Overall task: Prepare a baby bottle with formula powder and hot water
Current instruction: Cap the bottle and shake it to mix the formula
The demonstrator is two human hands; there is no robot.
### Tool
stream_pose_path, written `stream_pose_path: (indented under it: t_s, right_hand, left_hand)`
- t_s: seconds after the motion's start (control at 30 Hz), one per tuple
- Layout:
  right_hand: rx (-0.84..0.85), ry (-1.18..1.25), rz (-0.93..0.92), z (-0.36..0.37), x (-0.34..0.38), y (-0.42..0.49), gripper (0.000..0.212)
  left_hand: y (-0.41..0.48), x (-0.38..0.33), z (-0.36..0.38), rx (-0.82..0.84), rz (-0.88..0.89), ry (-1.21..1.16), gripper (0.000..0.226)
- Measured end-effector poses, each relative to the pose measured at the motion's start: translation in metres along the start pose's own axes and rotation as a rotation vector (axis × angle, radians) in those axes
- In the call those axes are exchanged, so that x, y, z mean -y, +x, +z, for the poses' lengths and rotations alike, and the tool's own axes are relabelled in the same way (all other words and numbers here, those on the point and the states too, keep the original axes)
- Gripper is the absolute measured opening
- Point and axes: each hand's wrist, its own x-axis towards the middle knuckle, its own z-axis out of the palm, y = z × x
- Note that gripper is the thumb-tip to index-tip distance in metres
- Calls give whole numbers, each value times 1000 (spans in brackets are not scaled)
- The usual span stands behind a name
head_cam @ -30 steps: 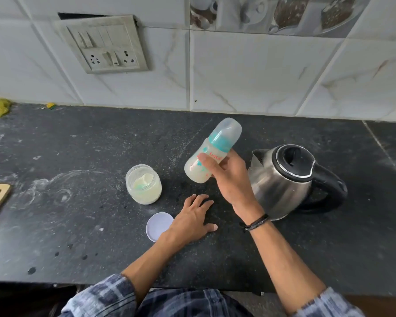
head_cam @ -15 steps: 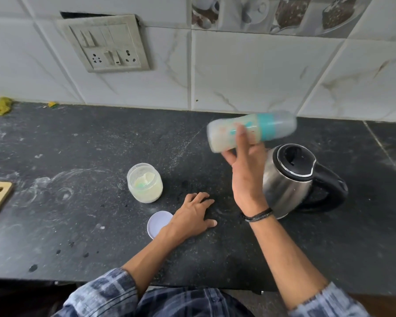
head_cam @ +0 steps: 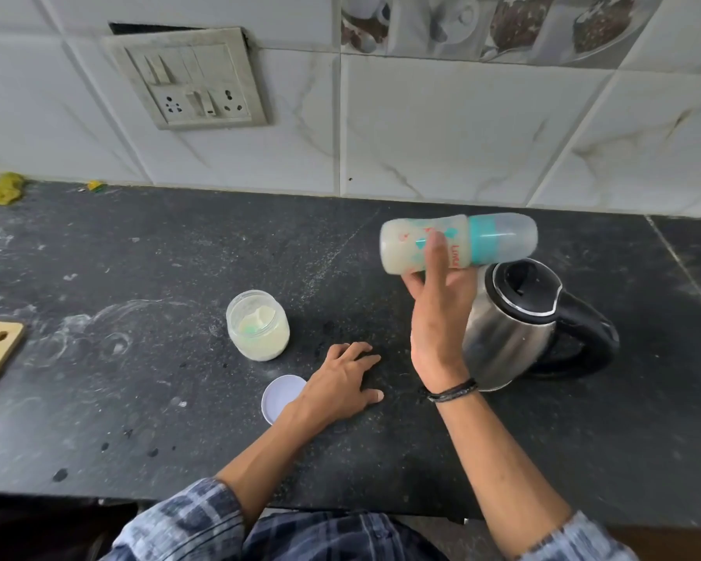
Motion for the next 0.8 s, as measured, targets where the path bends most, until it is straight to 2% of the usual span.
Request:
stream_pose_path:
  t_s: [0.1,0.13,0.2,0.27,0.3,0.4,0.43,0.53,0.57,0.7,0.73,0.8]
  right_hand:
    - [256,-340,102,-8,-10,-1,27]
    - [256,-362,85,-10,-13,-2,32]
    - [128,-159,80,-3,-5,-6,39]
    - [23,-22,65,-1,-1,-4,34]
    - [46,-50,81,0,2,0,30]
    - [223,-362,96,-9,-3,7,28]
    - [207,-347,74,-11,-3,7,28]
    - [31,-64,45,-3,7,4,19]
    - [31,-41,40,-2,8,4,20]
    - [230,-399,100,-12,1,10,28]
    - [202,-372,77,-13,2,9,28]
    - [71,-147,42,-9,8,7,22]
  left_hand:
    - [1,0,-2,10,-5,-8,71]
    - [2,0,-4,19,-5,-10,70]
    - [3,1,-6,28,-10,-21,69]
    - [3,0,-6,27,-9,-30,69]
    - [3,0,-5,23,-7,-27,69]
    - [2,-1,-4,13,-10,-19,69]
    - [2,0,-5,17,-10,-14,69]
    - [3,-2,-6,12,-10,-18,68]
    - [3,-3,-6,9,-12,-22,68]
    - [3,-2,-5,18,-11,-12,68]
    - [3,-2,-6,22,-11,-11,68]
    - [3,-1,-5,12,-10,-17,68]
